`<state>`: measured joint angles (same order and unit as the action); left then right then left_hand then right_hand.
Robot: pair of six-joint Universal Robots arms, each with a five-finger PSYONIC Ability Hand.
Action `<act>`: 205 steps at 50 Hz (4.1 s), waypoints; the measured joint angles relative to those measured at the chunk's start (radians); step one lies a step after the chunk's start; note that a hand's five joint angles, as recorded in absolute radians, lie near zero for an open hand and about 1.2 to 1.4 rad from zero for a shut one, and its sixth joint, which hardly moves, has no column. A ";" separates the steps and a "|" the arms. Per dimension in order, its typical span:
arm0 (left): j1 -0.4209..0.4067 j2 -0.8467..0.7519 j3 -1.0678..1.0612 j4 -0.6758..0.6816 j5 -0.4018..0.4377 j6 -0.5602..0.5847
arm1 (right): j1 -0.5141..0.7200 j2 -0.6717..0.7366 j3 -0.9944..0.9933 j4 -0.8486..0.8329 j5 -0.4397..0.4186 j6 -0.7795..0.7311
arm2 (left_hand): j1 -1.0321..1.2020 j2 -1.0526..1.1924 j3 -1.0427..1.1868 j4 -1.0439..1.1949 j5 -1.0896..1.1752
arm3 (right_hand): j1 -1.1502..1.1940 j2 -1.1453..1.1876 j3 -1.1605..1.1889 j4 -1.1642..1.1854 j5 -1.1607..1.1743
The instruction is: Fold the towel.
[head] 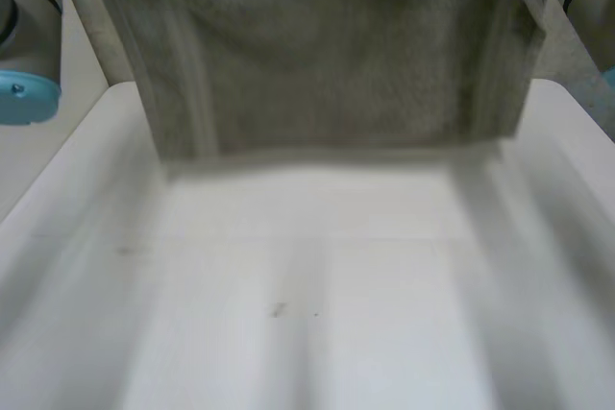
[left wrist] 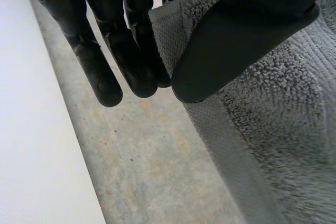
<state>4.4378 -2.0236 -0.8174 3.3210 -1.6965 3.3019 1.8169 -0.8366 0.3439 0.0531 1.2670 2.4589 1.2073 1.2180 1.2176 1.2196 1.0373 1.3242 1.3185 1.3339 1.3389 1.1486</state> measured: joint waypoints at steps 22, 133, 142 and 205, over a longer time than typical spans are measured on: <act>0.013 0.047 -0.723 -0.021 0.016 -0.045 | -0.023 0.024 0.590 0.361 -0.241 -0.372 | 0.000 0.000 0.000 0.000 0.000 | -0.022 -0.021 -0.025 -0.018 -0.010; 0.119 0.310 -1.017 -0.072 0.199 0.332 | -0.257 -0.329 1.034 0.430 -0.169 -0.405 | 0.000 0.000 0.000 0.000 0.000 | 0.008 0.010 0.000 0.000 0.023; 0.085 0.101 -0.838 -0.031 0.178 0.325 | -0.153 -0.147 0.819 0.297 -0.084 -0.335 | 0.000 0.000 0.000 0.000 0.000 | 0.008 0.010 0.000 0.000 0.024; -0.020 -0.098 -0.461 -0.025 -0.036 0.314 | -0.087 0.259 0.086 0.199 -0.077 0.058 | -1.030 -1.052 -1.049 -1.052 -1.011 | -0.580 -0.576 -0.589 -0.595 -0.581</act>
<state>4.4180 -2.1214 -1.2783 3.2959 -1.7325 3.6156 1.7295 -0.5779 0.4303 0.2521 1.1895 2.5170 0.1772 0.1660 0.1683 0.1675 0.0259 0.7439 0.7428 0.7444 0.7443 0.5677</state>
